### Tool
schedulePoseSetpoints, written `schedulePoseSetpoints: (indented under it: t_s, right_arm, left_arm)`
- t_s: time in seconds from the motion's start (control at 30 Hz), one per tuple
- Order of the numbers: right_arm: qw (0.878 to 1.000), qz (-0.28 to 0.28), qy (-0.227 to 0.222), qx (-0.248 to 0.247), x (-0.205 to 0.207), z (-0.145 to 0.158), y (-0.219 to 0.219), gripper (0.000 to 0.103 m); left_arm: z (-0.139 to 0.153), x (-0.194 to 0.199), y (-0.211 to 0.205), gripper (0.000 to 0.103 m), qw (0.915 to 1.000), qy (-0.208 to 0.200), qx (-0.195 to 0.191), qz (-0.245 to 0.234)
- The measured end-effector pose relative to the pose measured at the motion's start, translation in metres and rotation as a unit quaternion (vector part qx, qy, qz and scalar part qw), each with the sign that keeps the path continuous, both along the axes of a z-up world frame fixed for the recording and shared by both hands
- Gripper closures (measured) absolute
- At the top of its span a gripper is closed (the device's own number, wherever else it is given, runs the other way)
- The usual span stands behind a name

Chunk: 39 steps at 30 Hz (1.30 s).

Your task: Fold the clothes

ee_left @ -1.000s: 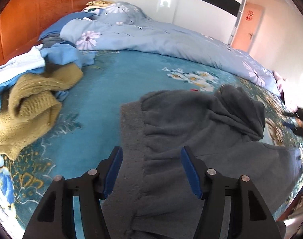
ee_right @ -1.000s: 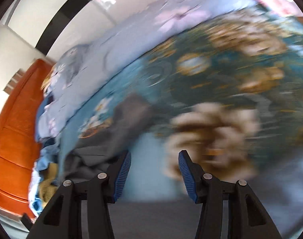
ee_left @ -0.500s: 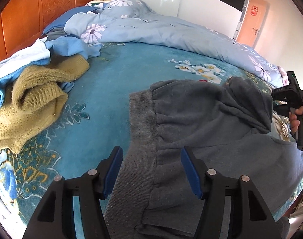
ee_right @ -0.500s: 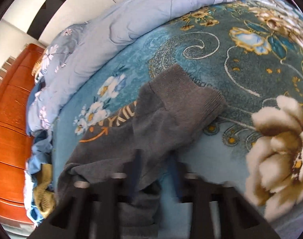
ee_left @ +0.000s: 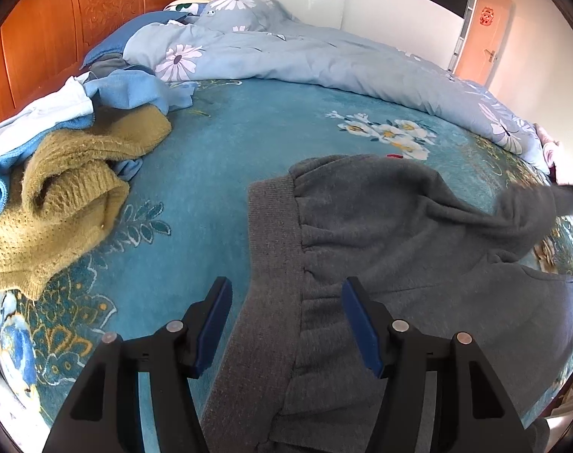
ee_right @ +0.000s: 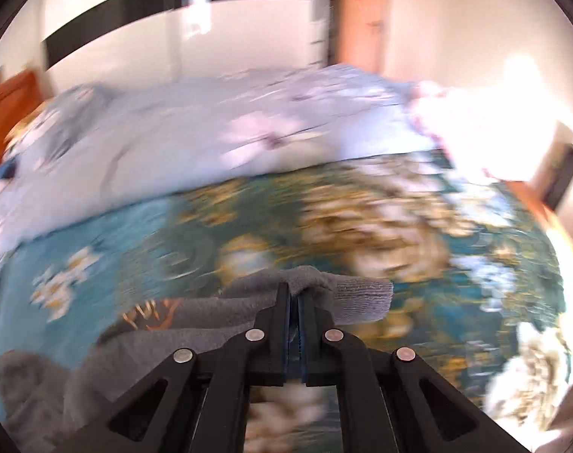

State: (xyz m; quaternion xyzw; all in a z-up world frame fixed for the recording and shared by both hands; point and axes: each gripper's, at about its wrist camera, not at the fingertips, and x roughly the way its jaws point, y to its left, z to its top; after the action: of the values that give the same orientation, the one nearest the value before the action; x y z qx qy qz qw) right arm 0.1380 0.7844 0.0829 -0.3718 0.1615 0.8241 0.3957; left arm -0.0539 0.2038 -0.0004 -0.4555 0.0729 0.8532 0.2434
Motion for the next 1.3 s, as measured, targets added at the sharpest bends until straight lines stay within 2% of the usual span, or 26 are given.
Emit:
schedulePoseSetpoints:
  t_s: [0.1, 0.17, 0.27, 0.33, 0.43, 0.5, 0.57, 0.6, 0.73, 0.87, 1.03, 1.13, 1.23, 1.3]
  right_arm:
    - [0.998, -0.055, 0.013, -0.035, 0.048, -0.021, 0.037, 0.099]
    - [0.995, -0.075, 0.009, -0.071, 0.068, -0.048, 0.05, 0.1]
    - [0.991, -0.085, -0.01, -0.103, 0.084, -0.084, 0.055, 0.099]
    - [0.991, -0.08, -0.006, -0.109, 0.089, -0.096, 0.052, 0.099]
    - [0.992, -0.064, 0.006, -0.108, 0.095, -0.092, 0.048, 0.098]
    - [0.994, -0.057, 0.005, -0.091, 0.1, -0.081, 0.042, 0.084]
    - [0.997, -0.048, -0.005, -0.061, 0.101, -0.067, 0.035, 0.074]
    - [0.998, -0.039, -0.013, -0.044, 0.099, -0.059, 0.031, 0.072]
    - [0.995, 0.071, -0.044, -0.047, 0.047, -0.049, 0.014, 0.071]
    - [0.977, 0.191, -0.074, -0.064, -0.032, -0.063, -0.017, 0.069]
    - [0.953, 0.267, -0.129, -0.058, -0.098, -0.088, -0.031, 0.069]
    - [0.932, 0.316, -0.174, -0.045, -0.112, -0.102, -0.033, 0.069]
    - [0.91, 0.361, -0.2, -0.038, -0.11, -0.108, -0.029, 0.069]
    - [0.903, 0.373, -0.211, -0.032, -0.106, -0.109, -0.021, 0.059]
  left_arm:
    - [0.0, -0.006, 0.005, 0.041, 1.0, -0.001, -0.007, -0.001]
    - [0.001, -0.011, 0.009, 0.041, 0.9999, 0.001, -0.011, -0.003]
    - [0.006, -0.028, 0.015, 0.041, 1.0, -0.004, -0.005, -0.006]
    - [0.007, -0.041, 0.019, 0.041, 0.9999, -0.008, -0.005, -0.008]
    - [0.007, -0.06, 0.023, 0.041, 0.9998, -0.014, -0.008, -0.014]
    - [0.007, -0.071, 0.027, 0.041, 0.9995, -0.016, -0.012, -0.024]
    - [0.007, -0.079, 0.033, 0.041, 0.9982, -0.011, -0.026, -0.054]
    - [0.006, -0.082, 0.037, 0.041, 0.9968, -0.009, -0.032, -0.073]
    - [-0.001, -0.093, 0.063, 0.041, 0.99, -0.021, -0.035, -0.135]
    - [-0.009, -0.102, 0.087, 0.041, 0.9839, -0.03, -0.042, -0.171]
    - [-0.019, -0.108, 0.103, 0.041, 0.9762, -0.036, -0.065, -0.204]
    - [-0.026, -0.106, 0.106, 0.041, 0.9722, -0.039, -0.073, -0.219]
    - [-0.031, -0.1, 0.104, 0.041, 0.9695, -0.048, -0.063, -0.232]
    - [-0.034, -0.095, 0.107, 0.041, 0.9668, -0.043, -0.069, -0.242]
